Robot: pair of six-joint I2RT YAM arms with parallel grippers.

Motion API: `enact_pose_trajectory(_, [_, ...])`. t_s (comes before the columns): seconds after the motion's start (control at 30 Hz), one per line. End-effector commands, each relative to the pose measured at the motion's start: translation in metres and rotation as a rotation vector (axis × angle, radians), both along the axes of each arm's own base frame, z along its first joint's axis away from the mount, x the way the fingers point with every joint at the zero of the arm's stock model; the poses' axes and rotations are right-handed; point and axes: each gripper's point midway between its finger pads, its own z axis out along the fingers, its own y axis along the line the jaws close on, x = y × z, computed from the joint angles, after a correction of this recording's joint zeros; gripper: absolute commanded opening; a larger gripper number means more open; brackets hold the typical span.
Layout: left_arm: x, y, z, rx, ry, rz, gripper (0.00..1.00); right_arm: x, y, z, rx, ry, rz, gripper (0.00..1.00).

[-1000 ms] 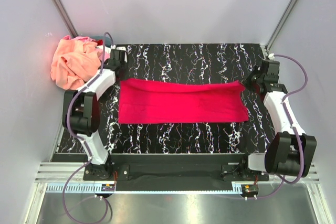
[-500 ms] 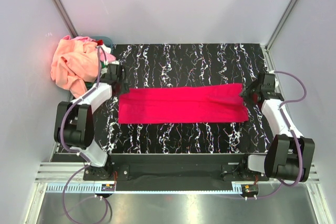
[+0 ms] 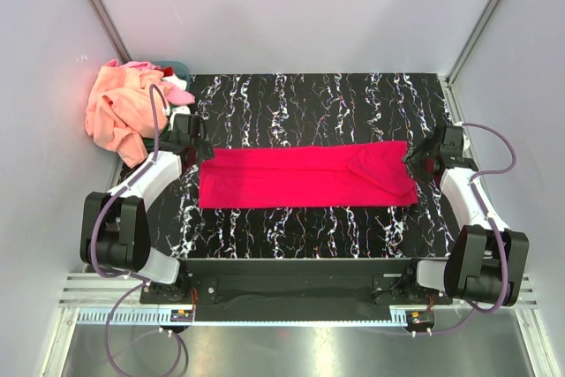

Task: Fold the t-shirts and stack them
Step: Fold the tshirt

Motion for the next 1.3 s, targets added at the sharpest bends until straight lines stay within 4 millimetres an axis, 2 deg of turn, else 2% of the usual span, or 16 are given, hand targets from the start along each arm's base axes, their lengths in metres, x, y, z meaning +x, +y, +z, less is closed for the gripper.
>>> enact_pose_trajectory(0.0, [0.022, -0.015, 0.025, -0.072, -0.107, -0.030, 0.75, 0.017, 0.012, 0.025, 0.033, -0.120, 0.085, 0.56])
enact_pose_trajectory(0.13, [0.023, -0.028, 0.025, -0.116, -0.107, -0.064, 0.73, 0.022, 0.021, 0.016, 0.066, -0.077, 0.142, 0.61])
enact_pose_trajectory(0.17, [0.023, -0.031, 0.026, -0.127, -0.103, -0.070, 0.72, 0.021, 0.021, 0.005, 0.074, -0.028, 0.145, 0.61])
enact_pose_trajectory(0.27, [0.018, -0.039, 0.034, -0.142, -0.080, -0.094, 0.69, 0.035, 0.028, 0.005, 0.095, -0.031, 0.210, 0.61])
enact_pose_trajectory(0.3, [0.017, -0.042, 0.044, -0.148, -0.093, -0.107, 0.69, 0.038, 0.033, 0.007, 0.111, -0.034, 0.239, 0.62])
enact_pose_trajectory(0.4, [-0.007, -0.054, 0.048, -0.189, -0.023, -0.185, 0.67, 0.051, 0.052, 0.009, 0.103, -0.009, 0.318, 0.63])
enact_pose_trajectory(0.47, [-0.020, -0.057, 0.051, -0.187, 0.001, -0.219, 0.66, 0.062, 0.067, 0.009, 0.046, 0.035, 0.374, 0.64])
enact_pose_trajectory(0.53, [-0.040, -0.056, 0.054, -0.184, 0.029, -0.244, 0.67, 0.070, 0.069, 0.009, 0.011, 0.069, 0.378, 0.64])
enact_pose_trajectory(0.57, [-0.047, -0.055, 0.055, -0.177, 0.040, -0.252, 0.67, 0.076, 0.082, 0.007, -0.011, 0.094, 0.415, 0.64])
enact_pose_trajectory(0.67, [-0.075, -0.056, 0.060, -0.195, 0.068, -0.284, 0.67, 0.088, 0.083, -0.005, -0.061, 0.158, 0.417, 0.63])
enact_pose_trajectory(0.73, [-0.094, -0.061, 0.053, -0.224, 0.108, -0.321, 0.69, 0.090, 0.083, -0.014, -0.081, 0.207, 0.419, 0.61])
enact_pose_trajectory(0.77, [-0.100, -0.061, 0.051, -0.221, 0.110, -0.336, 0.70, 0.097, 0.083, -0.020, -0.090, 0.224, 0.428, 0.61])
enact_pose_trajectory(0.83, [-0.109, -0.059, 0.056, -0.215, 0.069, -0.355, 0.70, 0.097, 0.084, -0.033, -0.107, 0.280, 0.434, 0.60])
enact_pose_trajectory(0.87, [-0.115, -0.058, 0.054, -0.215, 0.043, -0.352, 0.71, 0.104, 0.079, -0.029, -0.144, 0.279, 0.430, 0.60])
enact_pose_trajectory(1.0, [-0.110, -0.063, 0.076, -0.224, -0.066, -0.378, 0.72, 0.105, 0.076, -0.037, -0.174, 0.317, 0.426, 0.59])
enact_pose_trajectory(1.27, [-0.109, -0.064, 0.077, -0.226, -0.056, -0.388, 0.71, 0.109, 0.102, -0.053, -0.190, 0.349, 0.483, 0.59])
